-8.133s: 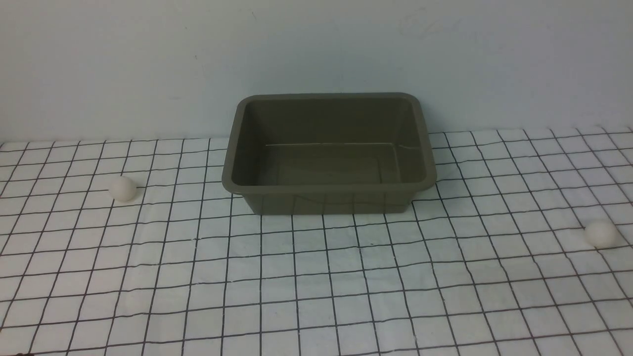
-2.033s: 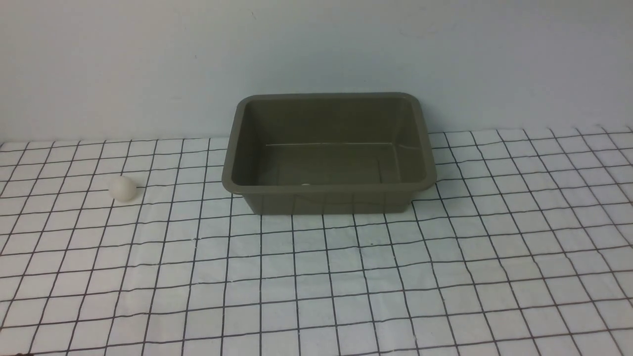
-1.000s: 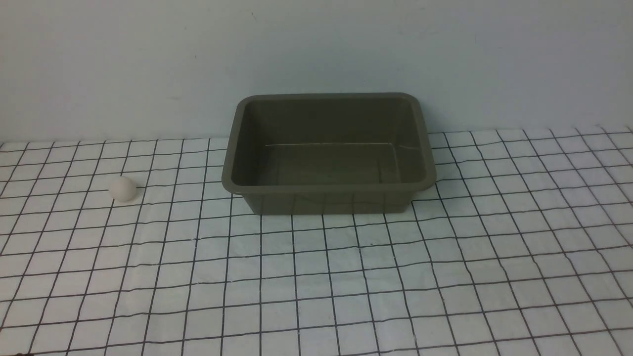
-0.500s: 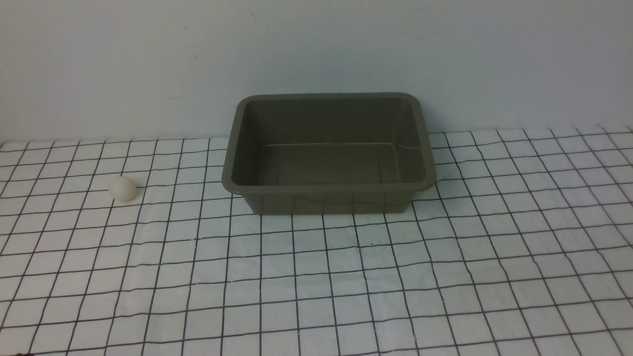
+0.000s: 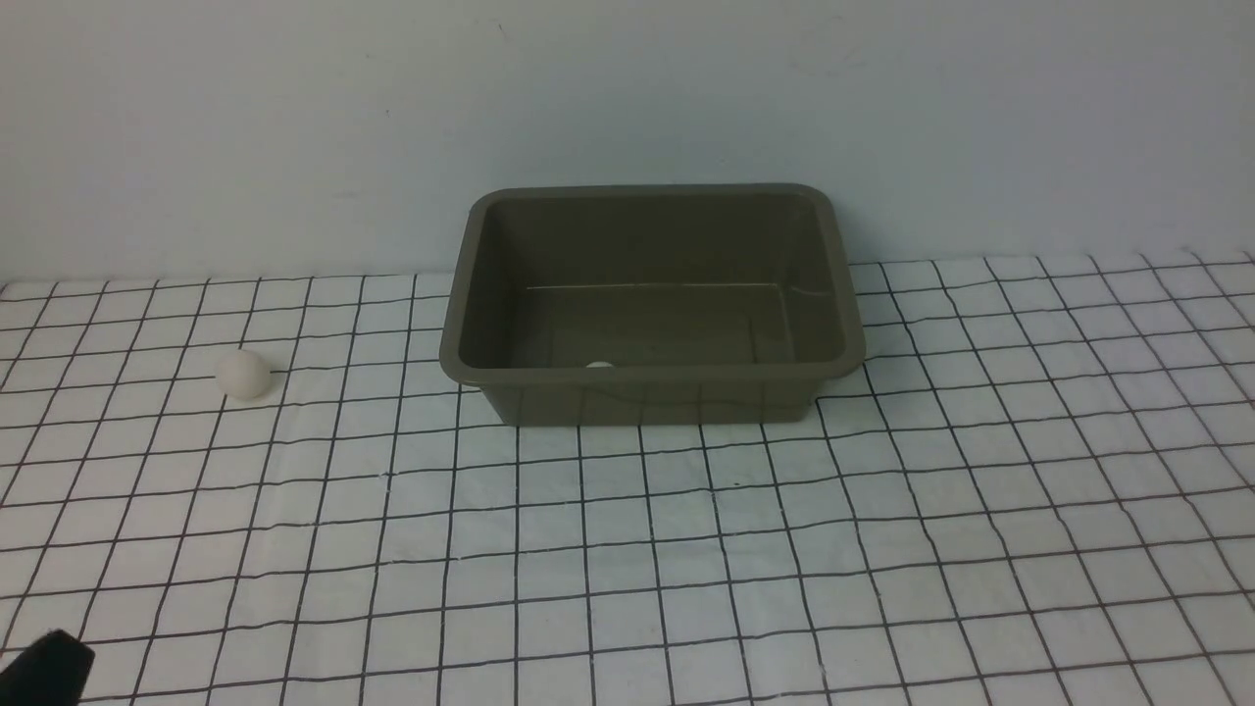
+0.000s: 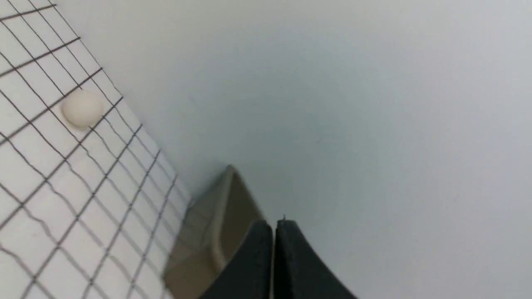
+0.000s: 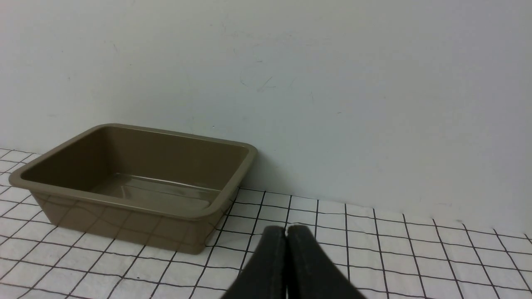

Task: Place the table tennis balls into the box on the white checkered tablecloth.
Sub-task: 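Reach for and grasp a ping pong ball on the table beside the basket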

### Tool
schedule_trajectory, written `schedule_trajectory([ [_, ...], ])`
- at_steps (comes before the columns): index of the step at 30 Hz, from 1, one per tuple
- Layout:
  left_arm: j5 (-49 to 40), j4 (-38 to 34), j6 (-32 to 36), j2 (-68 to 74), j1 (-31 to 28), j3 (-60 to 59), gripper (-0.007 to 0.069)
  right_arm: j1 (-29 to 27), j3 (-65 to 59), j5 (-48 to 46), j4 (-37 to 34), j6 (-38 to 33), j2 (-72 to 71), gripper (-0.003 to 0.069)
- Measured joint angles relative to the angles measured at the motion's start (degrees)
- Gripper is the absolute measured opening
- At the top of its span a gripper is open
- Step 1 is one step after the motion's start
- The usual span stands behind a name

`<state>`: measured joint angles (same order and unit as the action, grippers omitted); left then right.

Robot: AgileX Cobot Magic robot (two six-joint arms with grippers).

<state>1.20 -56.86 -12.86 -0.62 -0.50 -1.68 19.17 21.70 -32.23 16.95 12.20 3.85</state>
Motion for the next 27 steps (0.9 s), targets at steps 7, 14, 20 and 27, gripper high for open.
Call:
schedule_trajectory([
  [7, 15.02, -14.08, -0.58, 0.0, 0.0, 2.02, -0.0004, 0.0, 0.0, 0.0, 0.0, 0.0, 0.0, -0.0018],
  [14, 14.84, 23.56, 13.96, 2.94, 0.0, 24.46, -0.0004, 0.0, 0.0, 0.0, 0.0, 0.0, 0.0, -0.0018],
  [20, -25.2, 45.21, 19.53, 27.3, 0.0, 48.39, -0.0004, 0.0, 0.0, 0.0, 0.02, 0.02, 0.0, -0.0018],
  [27, -45.96, 51.55, 22.16, 60.17, 0.0, 66.05, 0.0058, 0.0, 0.0, 0.05, 0.02, 0.02, 0.0, -0.0018],
])
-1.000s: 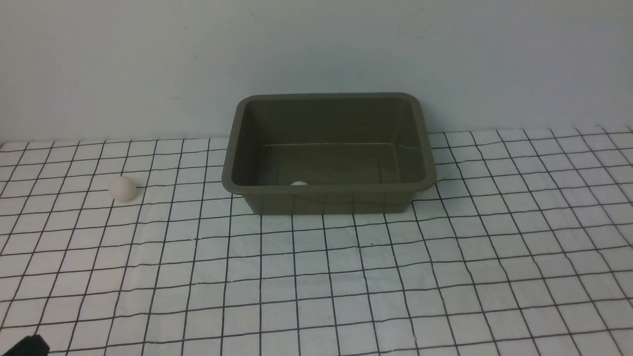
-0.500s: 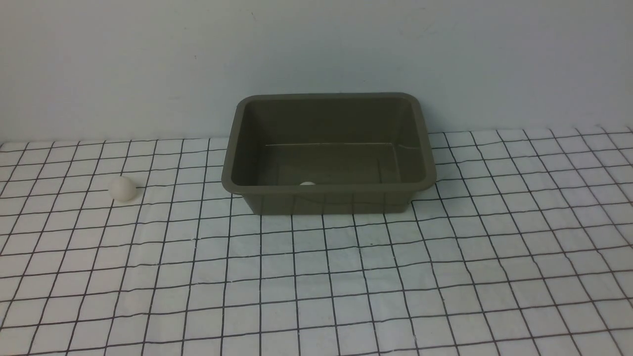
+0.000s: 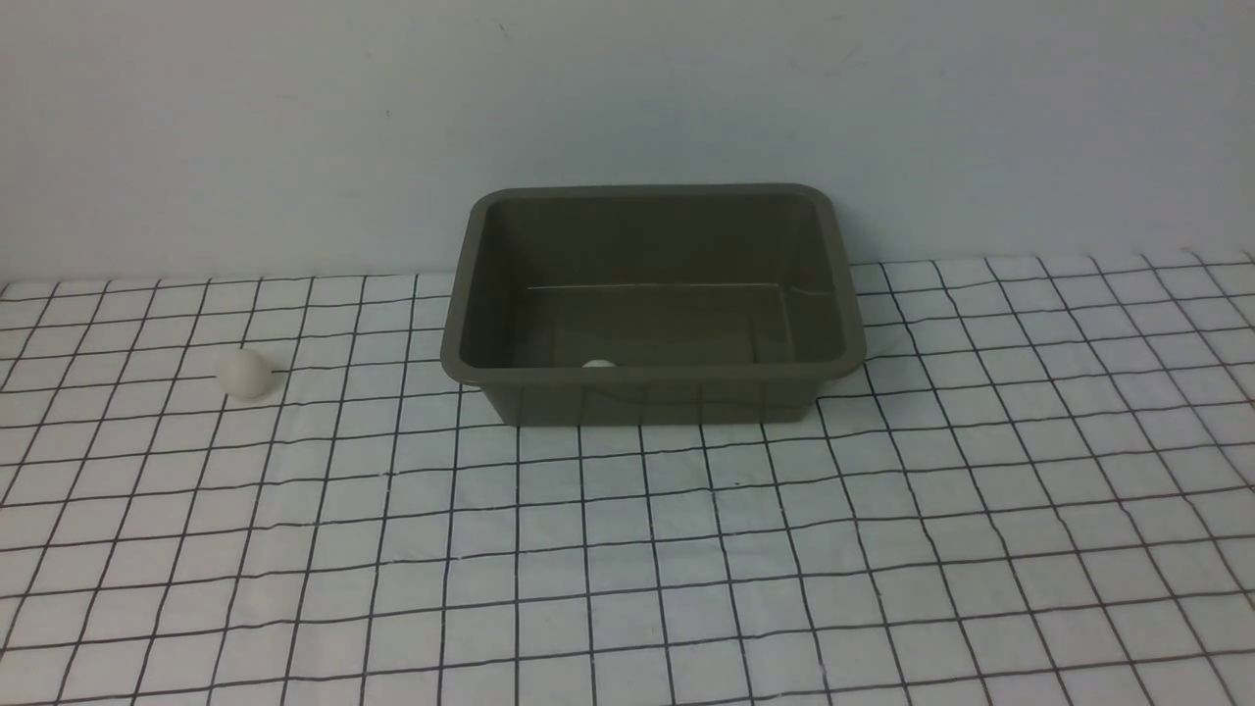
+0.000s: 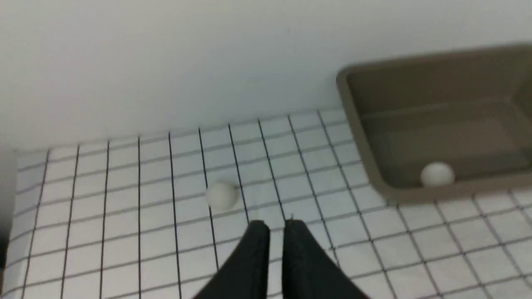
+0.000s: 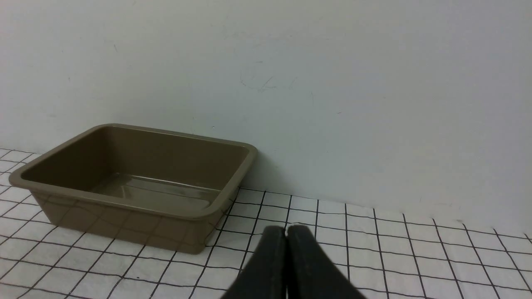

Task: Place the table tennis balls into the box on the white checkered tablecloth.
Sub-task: 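Reach for and grasp a ping pong ball on the table beside the basket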

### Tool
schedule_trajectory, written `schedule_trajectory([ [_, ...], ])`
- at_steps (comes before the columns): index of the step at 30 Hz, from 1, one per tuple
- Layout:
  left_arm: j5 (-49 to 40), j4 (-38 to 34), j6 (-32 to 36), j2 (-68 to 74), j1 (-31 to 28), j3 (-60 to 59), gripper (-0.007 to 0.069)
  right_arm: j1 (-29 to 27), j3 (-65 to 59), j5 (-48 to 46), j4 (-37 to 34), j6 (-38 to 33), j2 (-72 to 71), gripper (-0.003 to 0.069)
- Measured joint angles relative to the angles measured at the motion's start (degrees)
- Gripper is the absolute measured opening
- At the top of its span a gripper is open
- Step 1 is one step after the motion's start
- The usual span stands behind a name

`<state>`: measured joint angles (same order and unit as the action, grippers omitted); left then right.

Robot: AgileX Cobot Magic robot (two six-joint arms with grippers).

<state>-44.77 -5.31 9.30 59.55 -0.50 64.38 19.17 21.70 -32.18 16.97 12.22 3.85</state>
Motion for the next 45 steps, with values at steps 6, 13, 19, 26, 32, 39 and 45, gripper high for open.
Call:
schedule_trajectory([
  [6, -8.84, 1.01, 0.29, 27.5, 0.0, 14.98, 0.0335, 0.0, 0.0, 0.0, 0.15, 0.0, 0.0, -0.0018],
  [13, -24.5, 3.88, -0.93, 57.79, 0.0, 41.6, 0.0624, 0.0, 0.0, 0.0, 0.15, 0.0, 0.0, -0.0018],
  [19, -25.35, 7.4, -4.03, 68.9, 0.0, 59.68, 0.0614, 0.0, 0.0, 0.0, 0.15, 0.0, 0.0, -0.0018],
  [26, -26.03, 10.16, -3.85, 64.92, -2.32, 61.24, 0.0519, 0.0, 0.0, 0.0, 0.15, 0.0, 0.0, -0.0018],
  [32, -26.03, 8.39, -2.71, 60.27, -8.59, 54.94, 0.051, 0.0, 0.0, 0.0, 0.15, 0.0, 0.0, -0.0018],
  [39, -26.08, -4.78, 2.0, 60.54, -13.62, 48.87, 0.051, 0.0, -0.05, -0.12, 0.15, 0.73, 0.0, -0.0018],
  [45, -25.47, -8.46, 4.31, 61.63, -12.68, 48.87, 0.051, 0.0, -0.05, -0.12, 0.15, 0.89, 0.0, -0.0018],
])
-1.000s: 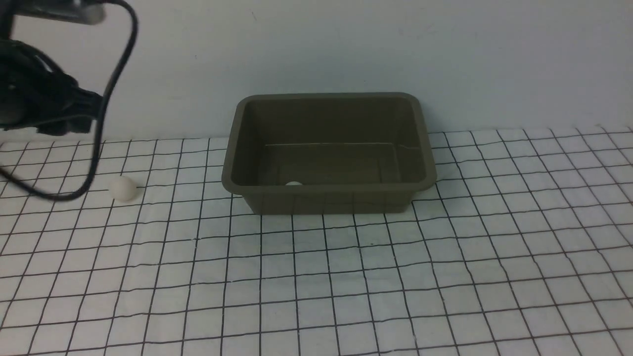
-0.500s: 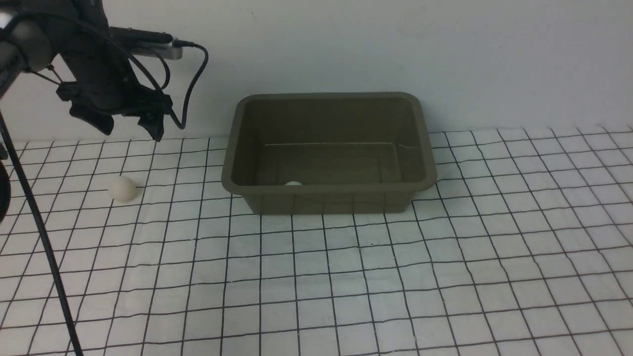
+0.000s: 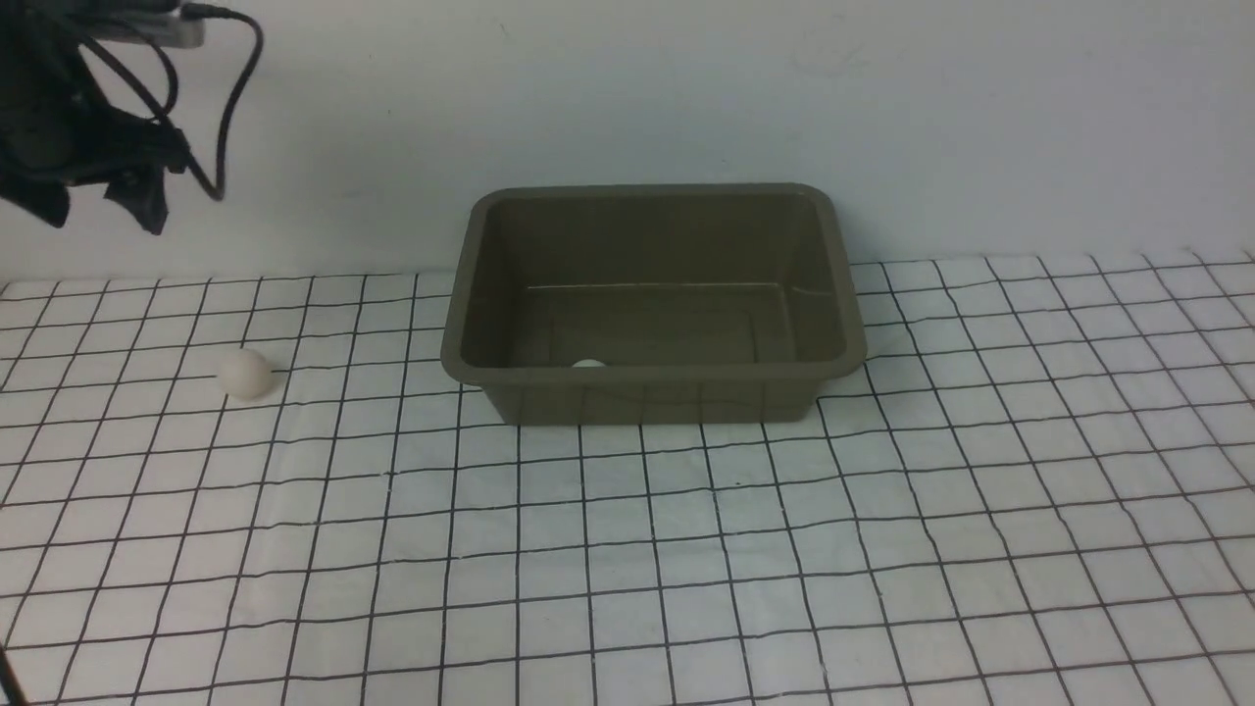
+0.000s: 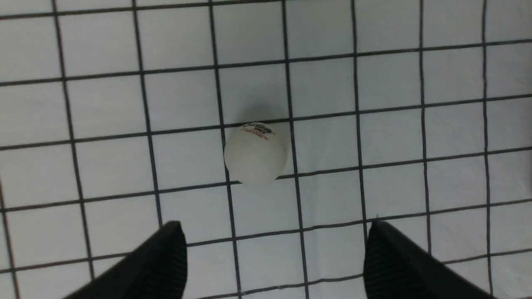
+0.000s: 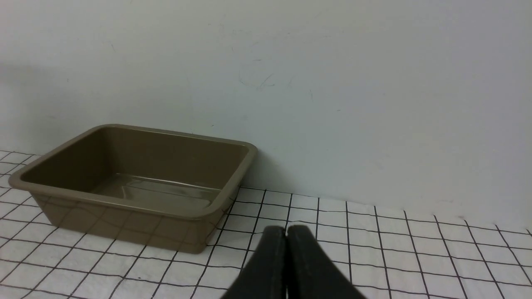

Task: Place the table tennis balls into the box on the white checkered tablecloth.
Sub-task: 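Reach for and grasp a ping pong ball on the table beside the basket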

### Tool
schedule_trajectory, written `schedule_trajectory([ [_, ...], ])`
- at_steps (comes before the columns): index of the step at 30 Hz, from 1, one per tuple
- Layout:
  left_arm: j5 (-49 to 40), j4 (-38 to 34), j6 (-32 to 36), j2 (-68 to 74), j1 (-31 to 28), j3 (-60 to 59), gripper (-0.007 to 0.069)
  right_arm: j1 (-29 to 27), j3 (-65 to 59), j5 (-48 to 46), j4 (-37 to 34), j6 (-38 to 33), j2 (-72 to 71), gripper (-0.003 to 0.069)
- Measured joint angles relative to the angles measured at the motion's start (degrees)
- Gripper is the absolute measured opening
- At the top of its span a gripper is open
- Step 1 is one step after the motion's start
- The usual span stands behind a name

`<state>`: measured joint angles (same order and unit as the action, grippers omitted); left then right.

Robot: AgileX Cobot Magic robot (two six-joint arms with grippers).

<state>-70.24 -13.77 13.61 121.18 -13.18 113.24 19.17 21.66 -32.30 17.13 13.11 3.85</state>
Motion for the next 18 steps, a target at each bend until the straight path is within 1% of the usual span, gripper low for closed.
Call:
schedule_trajectory([
  [11, 1.92, 0.43, 1.25, 5.24, 0.86, 0.0, 0.051, 0.0, 0.0, 0.0, 0.0, 0.18, 0.0, -0.0018],
  [18, 5.06, 1.17, 1.46, 7.64, 1.91, 0.0, 0.051, 0.0, 0.0, 0.0, 0.0, 0.42, 0.0, -0.0018],
])
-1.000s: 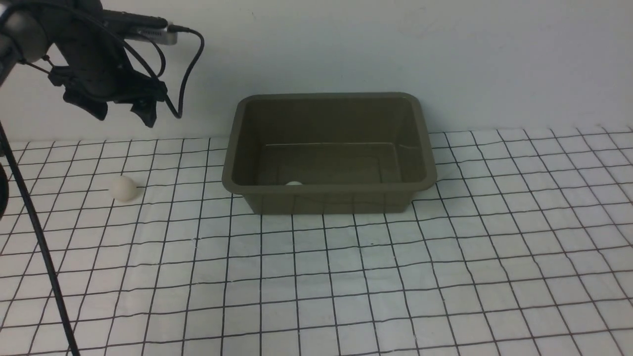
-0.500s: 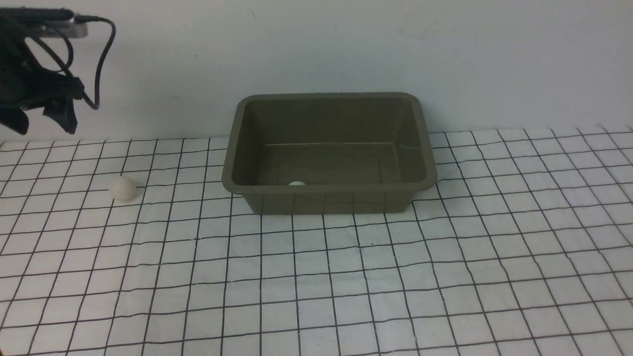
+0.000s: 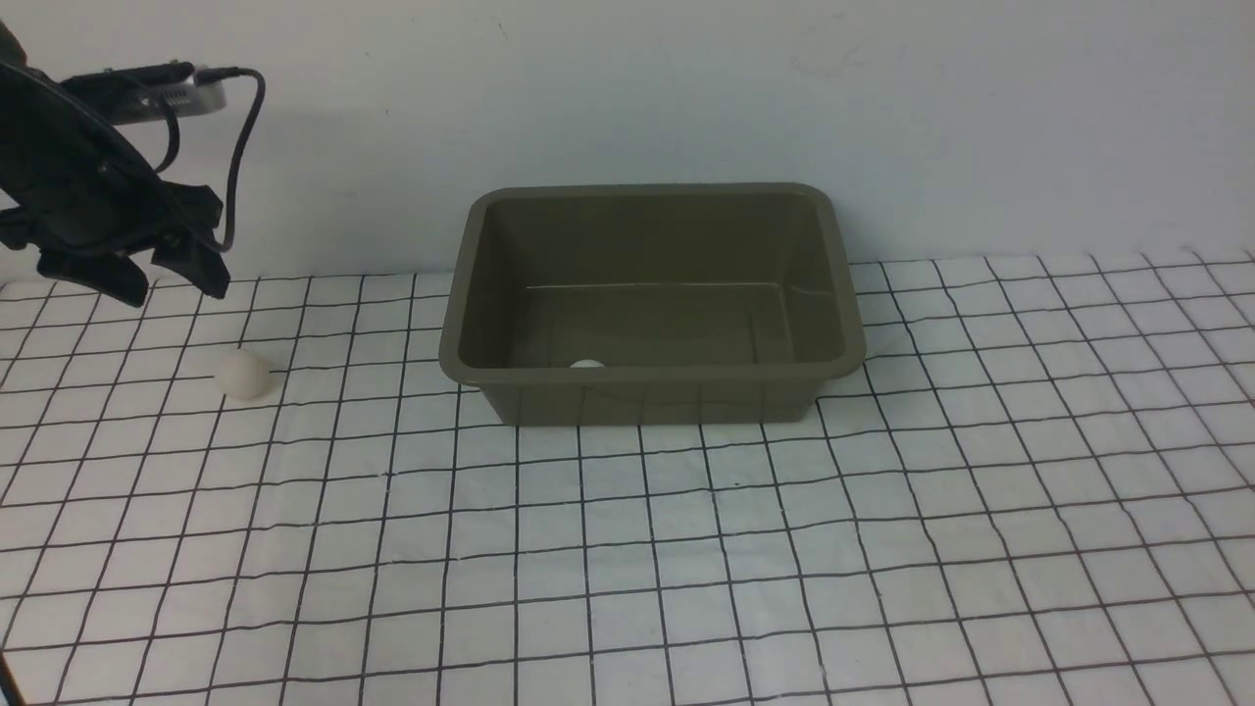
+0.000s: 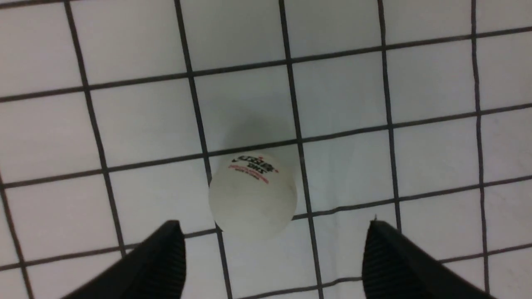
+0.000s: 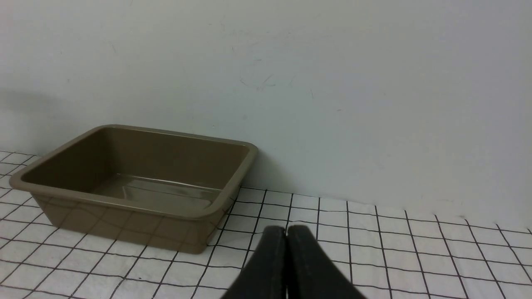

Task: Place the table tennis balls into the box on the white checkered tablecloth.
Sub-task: 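Reach for and grasp a ping pong ball on the table beside the basket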

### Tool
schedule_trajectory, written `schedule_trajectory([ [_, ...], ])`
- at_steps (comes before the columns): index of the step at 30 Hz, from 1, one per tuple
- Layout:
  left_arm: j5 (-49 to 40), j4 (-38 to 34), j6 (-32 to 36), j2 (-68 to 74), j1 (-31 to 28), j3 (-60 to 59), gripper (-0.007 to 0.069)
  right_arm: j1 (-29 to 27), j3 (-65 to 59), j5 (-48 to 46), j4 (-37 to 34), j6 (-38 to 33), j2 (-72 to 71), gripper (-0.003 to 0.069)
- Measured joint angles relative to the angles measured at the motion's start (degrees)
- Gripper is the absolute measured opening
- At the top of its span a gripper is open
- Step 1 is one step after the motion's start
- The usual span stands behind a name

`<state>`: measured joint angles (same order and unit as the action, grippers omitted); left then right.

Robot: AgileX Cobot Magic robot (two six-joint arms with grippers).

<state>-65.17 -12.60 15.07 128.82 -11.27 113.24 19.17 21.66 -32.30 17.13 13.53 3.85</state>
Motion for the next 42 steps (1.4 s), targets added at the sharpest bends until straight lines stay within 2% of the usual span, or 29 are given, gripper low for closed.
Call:
schedule_trajectory([
  [20, 3.18, 1.24, 0.07, 6.27, 0.0, 0.0, 0.051, 0.0, 0.0, 0.0, 0.0, 0.06, 0.0, -0.0018],
  [30, 5.35, -1.34, 0.07, 7.41, 0.0, 0.0, 0.0506, 0.0, 0.0, 0.0, 0.0, 0.06, 0.0, -0.0018],
  [35, 5.54, -2.02, -0.02, 8.15, 0.0, 0.07, 0.0452, 0.0, 0.0, 0.0, 0.0, 0.06, 0.0, -0.0018],
  [39, 5.44, -1.58, -0.32, 8.27, -0.06, 0.18, 0.0344, 0.0, 0.0, 0.0, 0.0, 0.06, 0.0, -0.0018],
  [42, 5.13, -1.52, -0.7, 8.15, -0.06, 0.18, 0.0345, 0.0, 0.0, 0.0, 0.0, 0.12, 0.0, -0.0018],
])
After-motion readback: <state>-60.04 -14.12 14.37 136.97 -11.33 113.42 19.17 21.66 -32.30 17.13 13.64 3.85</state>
